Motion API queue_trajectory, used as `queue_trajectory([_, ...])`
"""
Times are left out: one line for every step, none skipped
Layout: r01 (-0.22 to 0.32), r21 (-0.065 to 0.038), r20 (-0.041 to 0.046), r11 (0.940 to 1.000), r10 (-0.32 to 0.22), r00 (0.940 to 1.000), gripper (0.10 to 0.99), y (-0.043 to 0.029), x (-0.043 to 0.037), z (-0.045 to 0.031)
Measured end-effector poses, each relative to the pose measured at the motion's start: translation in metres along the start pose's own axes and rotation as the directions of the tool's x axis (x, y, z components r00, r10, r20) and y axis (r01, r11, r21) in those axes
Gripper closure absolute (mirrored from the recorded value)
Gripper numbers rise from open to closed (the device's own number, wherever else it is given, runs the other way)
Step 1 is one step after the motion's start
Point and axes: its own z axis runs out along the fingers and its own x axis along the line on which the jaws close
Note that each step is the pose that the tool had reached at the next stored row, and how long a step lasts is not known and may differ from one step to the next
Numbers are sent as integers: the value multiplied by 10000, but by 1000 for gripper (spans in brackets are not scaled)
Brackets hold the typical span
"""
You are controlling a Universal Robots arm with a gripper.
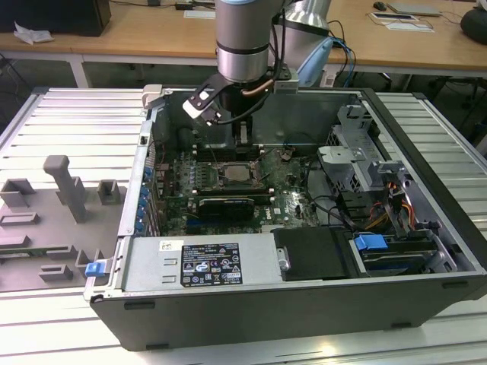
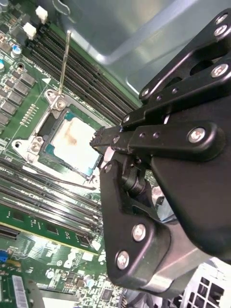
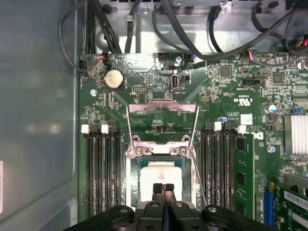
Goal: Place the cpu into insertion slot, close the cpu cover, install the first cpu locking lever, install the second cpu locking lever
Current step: 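Close the cpu cover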
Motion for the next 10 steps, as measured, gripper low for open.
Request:
queue_trajectory([0,1,1,10000,0,10000,980,1,0,-10])
queue_trajectory([0,1,1,10000,0,10000,980,1,1,-18])
queue_trajectory([1,2,1,10000,-1,10000,980,2,1,-29])
queue_trajectory([1,2,0,10000,-1,10000,980,2,2,-35])
queue_trajectory([1,3,1,10000,-1,10000,980,2,2,-41])
queue_trajectory([1,4,1,10000,-1,10000,980,3,2,-47])
queue_trajectory([0,3,1,10000,0,10000,980,3,2,-52])
queue_trajectory([0,4,0,10000,0,10000,980,3,2,-57])
queue_trajectory([0,4,1,10000,0,10000,980,3,2,-63])
queue_trajectory([0,4,1,10000,0,10000,980,4,2,-69])
